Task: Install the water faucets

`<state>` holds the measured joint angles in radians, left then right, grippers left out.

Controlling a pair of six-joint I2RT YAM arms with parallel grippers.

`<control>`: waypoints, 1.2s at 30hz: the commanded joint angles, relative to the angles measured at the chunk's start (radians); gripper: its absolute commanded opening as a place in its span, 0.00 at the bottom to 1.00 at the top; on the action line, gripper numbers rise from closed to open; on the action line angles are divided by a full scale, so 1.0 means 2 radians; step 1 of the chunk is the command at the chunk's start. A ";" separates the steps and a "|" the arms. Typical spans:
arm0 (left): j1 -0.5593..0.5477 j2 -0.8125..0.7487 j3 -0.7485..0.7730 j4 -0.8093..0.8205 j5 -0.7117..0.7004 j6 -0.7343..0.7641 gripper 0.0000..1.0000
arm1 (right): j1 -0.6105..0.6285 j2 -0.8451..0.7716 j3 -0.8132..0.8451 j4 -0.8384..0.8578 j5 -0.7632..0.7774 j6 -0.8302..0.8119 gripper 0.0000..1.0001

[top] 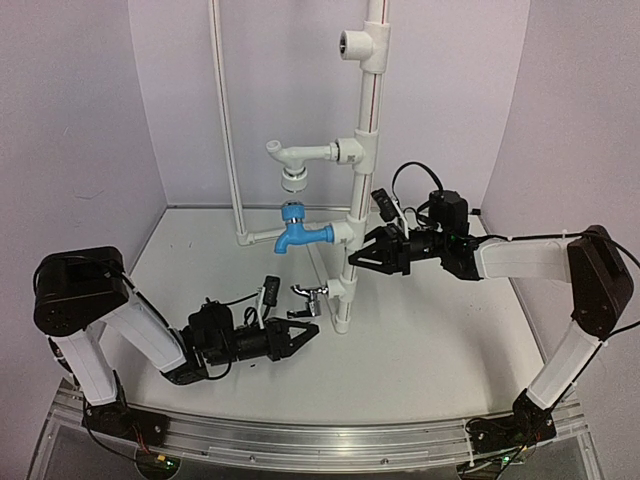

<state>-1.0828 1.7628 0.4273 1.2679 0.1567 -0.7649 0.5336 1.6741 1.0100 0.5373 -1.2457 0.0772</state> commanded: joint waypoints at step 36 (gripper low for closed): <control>0.055 0.053 0.045 0.118 -0.059 -0.066 0.09 | -0.004 -0.024 -0.008 -0.045 0.005 0.109 0.00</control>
<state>-1.0314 1.8697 0.5100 1.2902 0.1056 -0.8753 0.5323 1.6733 1.0096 0.5409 -1.2118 0.0840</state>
